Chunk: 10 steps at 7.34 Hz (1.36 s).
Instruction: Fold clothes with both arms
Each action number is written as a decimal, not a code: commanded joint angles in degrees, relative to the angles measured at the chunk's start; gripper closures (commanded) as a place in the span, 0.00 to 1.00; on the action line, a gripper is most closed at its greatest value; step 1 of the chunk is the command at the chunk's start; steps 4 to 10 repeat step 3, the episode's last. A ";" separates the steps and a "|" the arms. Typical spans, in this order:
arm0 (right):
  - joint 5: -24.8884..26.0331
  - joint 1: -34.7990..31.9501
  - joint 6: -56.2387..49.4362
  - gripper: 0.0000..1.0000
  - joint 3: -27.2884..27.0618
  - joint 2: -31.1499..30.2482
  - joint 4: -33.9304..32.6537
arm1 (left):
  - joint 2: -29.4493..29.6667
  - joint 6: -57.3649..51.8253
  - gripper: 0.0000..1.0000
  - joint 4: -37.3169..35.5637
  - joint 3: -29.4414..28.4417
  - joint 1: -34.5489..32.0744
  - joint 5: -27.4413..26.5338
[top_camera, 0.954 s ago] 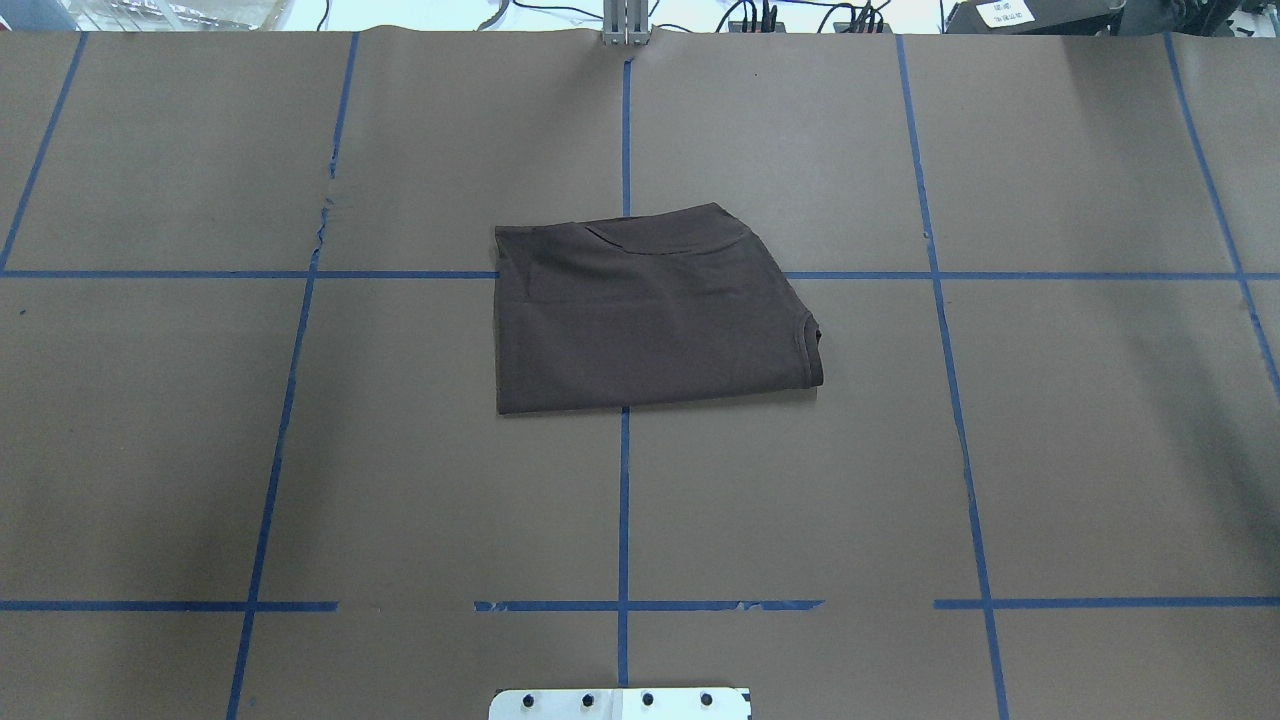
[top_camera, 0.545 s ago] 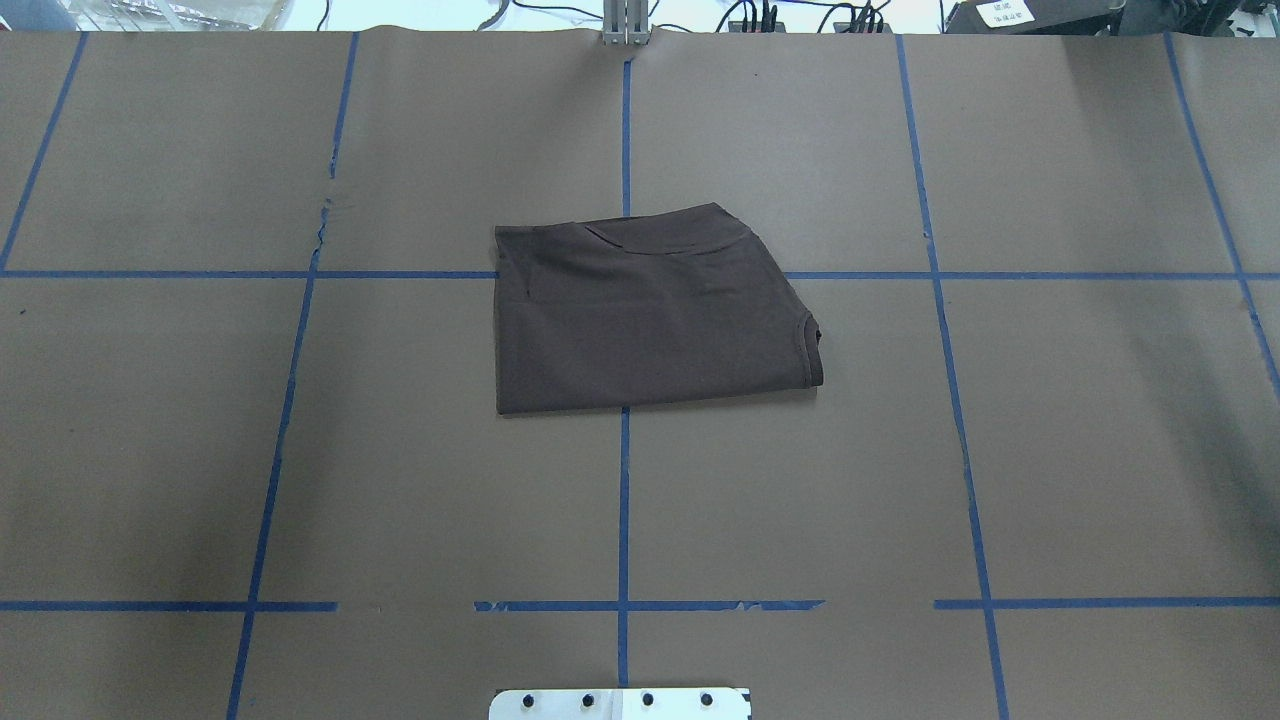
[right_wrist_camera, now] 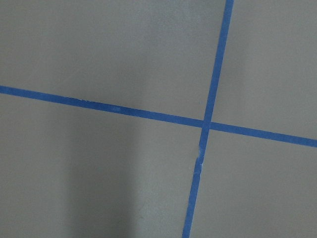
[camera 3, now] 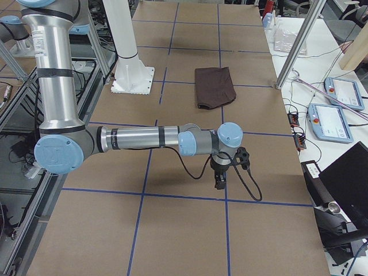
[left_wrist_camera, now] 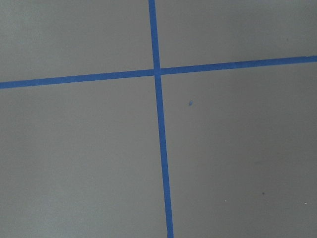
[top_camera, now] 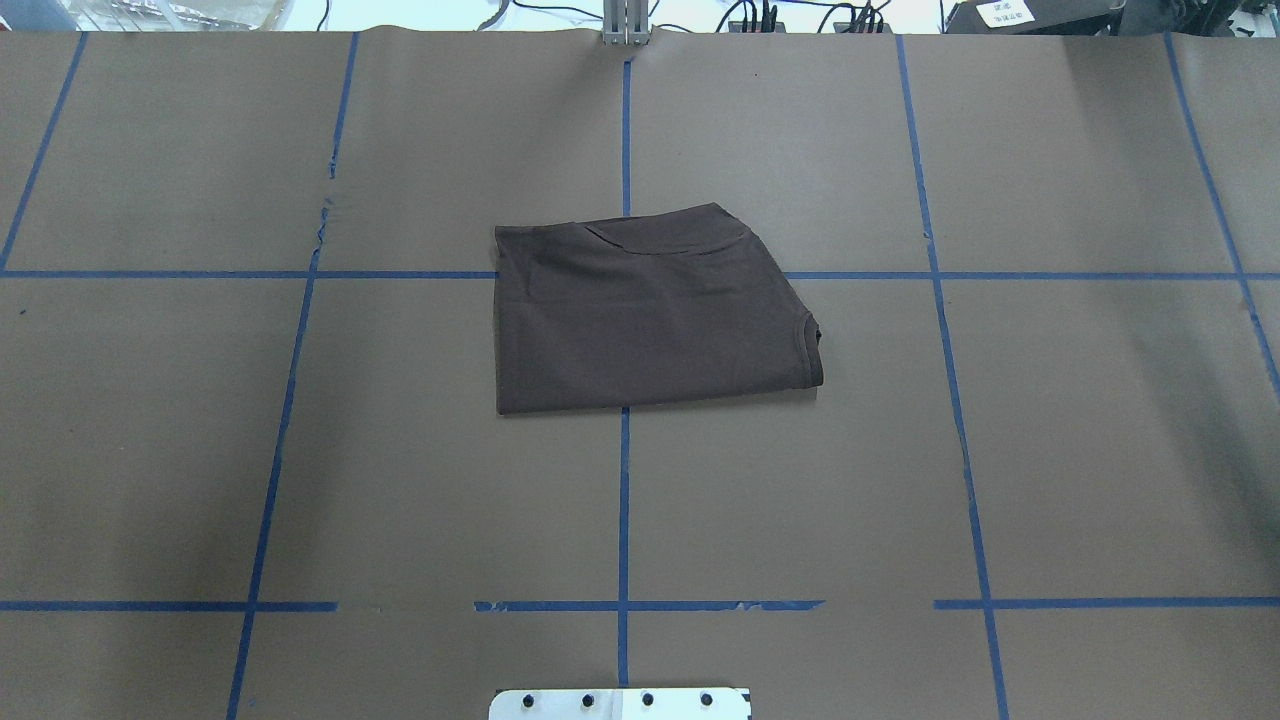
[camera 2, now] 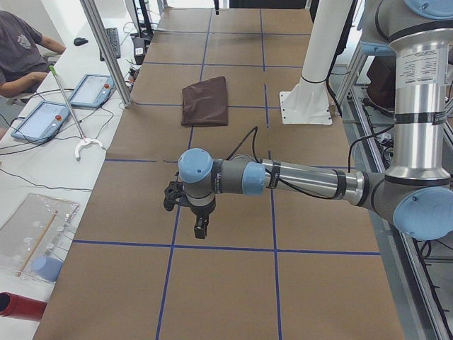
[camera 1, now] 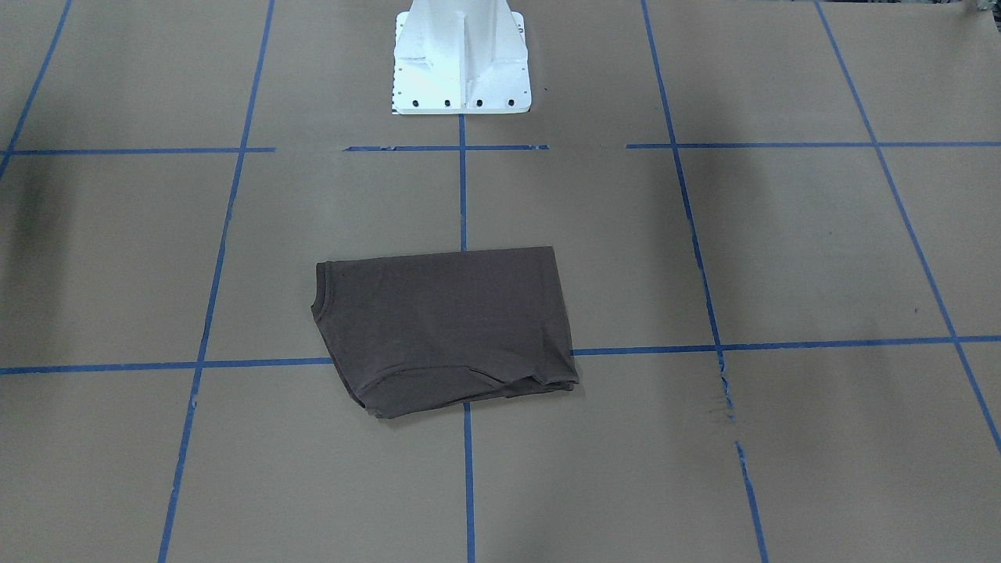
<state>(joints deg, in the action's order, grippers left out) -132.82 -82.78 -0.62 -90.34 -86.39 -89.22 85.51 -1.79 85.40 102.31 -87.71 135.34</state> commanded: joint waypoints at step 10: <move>0.10 -0.02 0.00 0.00 -0.28 -0.27 0.01 | 0.09 0.03 0.00 0.38 -0.44 0.08 0.01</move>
